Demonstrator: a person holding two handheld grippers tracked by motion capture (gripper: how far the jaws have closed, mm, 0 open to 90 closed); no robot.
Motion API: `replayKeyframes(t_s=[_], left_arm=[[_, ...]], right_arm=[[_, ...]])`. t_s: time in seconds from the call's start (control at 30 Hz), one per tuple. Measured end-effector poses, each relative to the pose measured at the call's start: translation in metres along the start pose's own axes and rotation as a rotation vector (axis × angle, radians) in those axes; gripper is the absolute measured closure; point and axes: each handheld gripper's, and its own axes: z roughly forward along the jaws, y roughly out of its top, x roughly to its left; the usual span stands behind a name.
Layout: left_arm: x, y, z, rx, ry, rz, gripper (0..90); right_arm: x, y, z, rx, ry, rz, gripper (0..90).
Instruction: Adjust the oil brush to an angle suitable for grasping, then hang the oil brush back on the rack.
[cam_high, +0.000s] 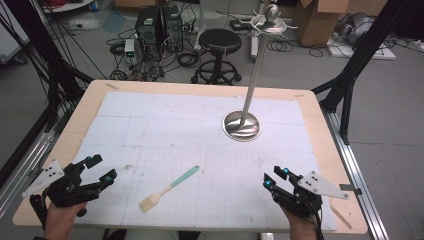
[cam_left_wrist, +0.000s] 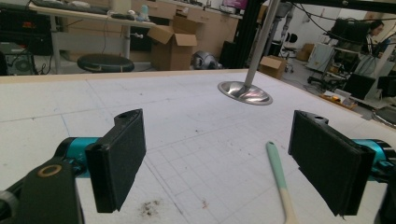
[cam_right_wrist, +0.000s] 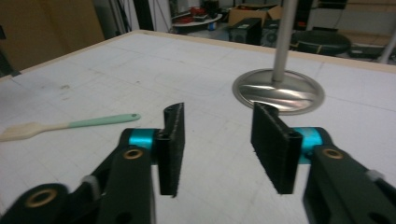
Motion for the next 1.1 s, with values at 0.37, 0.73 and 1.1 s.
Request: replayKeyframes(t_s=[0.37,0.73,1.1], left_arm=[[-0.003,0.001,0.002,-0.005,-0.011,0.002,19.2],[-0.004,-0.001,0.004,0.005,-0.017,0.003,19.1],[-0.004,-0.002,0.007,0.018,-0.012,0.007,19.1]], right_arm=[[-0.006,-0.016,-0.026,-0.041,-0.086,0.044,17.3],[-0.003,-0.014,-0.02,-0.035,-0.082,0.005,17.2],[-0.004,-0.015,-0.02,-0.035,-0.082,0.014,17.2]])
